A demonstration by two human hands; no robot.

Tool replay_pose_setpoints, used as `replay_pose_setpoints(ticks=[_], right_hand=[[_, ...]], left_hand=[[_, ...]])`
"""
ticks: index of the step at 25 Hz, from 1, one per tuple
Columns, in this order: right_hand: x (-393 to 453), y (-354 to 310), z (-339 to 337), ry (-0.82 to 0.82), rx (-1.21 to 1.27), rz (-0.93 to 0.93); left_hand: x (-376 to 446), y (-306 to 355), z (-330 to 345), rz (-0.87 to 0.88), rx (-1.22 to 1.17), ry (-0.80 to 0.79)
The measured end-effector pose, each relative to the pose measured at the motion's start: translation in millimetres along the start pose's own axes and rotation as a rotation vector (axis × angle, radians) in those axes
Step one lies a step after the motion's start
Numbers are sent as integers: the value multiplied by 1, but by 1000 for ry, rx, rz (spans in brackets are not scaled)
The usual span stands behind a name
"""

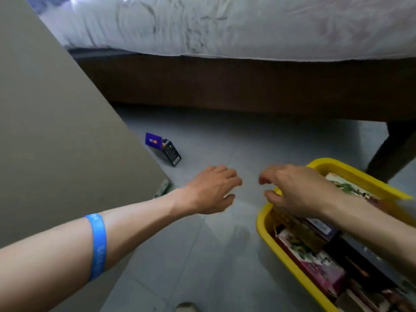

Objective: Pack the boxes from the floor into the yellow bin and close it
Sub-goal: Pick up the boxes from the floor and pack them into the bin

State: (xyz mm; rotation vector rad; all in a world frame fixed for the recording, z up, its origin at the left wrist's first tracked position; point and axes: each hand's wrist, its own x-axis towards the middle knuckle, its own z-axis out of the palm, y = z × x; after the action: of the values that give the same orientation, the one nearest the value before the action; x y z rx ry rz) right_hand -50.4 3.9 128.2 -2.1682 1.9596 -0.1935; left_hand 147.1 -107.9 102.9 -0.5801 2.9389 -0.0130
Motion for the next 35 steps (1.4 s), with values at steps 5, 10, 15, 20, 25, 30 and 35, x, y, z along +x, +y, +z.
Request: replay_pose_setpoints(ticks=[5,10,15,20,25,30,35], right_hand=[[79,-36,42,-319,-84,-113],[128,-45,62,-276,-75,-78],[111,-38,87,-331,14,-65],[104,-30,93,-358,49,-24],[97,-21,88,-305,81,-1],[88,2,56,-41,162,51],[38,57,-22,381,524,244]], left_hand=[[-27,-127,35,-478,92,-257],[20,-216,67,-866,-192,-159],[48,-280,98,-1220,-589,-229],[52,-271,127,-1257,-797,-15],[46,-222,123,-1078,-472,335],[45,-155,61,-804,-538,576],[70,-59,-55,-233,-827,813]])
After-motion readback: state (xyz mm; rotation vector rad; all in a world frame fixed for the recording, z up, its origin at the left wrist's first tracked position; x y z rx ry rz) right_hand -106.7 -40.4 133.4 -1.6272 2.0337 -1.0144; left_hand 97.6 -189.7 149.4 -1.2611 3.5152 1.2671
